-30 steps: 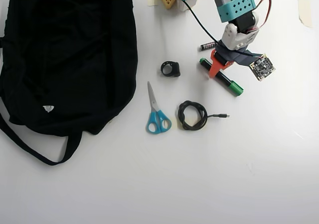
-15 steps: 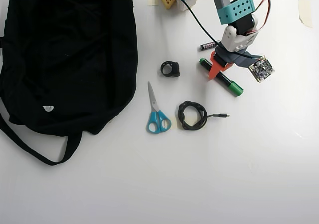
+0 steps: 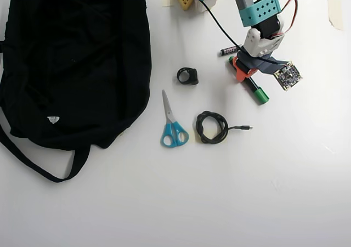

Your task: Put the green marker into the black bag

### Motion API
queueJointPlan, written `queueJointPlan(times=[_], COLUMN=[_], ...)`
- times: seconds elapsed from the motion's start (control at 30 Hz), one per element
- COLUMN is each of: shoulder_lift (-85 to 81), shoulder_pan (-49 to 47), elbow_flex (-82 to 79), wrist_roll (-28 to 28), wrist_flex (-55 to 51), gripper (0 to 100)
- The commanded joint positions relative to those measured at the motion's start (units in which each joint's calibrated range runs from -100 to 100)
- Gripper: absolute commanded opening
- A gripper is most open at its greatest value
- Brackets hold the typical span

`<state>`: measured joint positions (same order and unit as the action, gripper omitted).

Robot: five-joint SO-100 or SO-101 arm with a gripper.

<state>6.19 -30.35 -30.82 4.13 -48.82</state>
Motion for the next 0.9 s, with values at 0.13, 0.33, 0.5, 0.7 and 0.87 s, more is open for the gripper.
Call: queueJointPlan(times=[0.13,0.33,0.5,0.7,0.87], shoulder_lift=[-0.13,-0.13,-0.13,-0.29,-1.21], shoulder_pan=[0.13,0.2,0.2,0.58,0.65], elbow_flex=[1.62,1.62,1.62,2.25,2.34], wrist_roll=[-0.14,-0.14,-0.14,-0.14,-0.14], wrist_flex=[0.5,0.5,0.5,0.33,-0.02], gripper=[9,5,2,2,2])
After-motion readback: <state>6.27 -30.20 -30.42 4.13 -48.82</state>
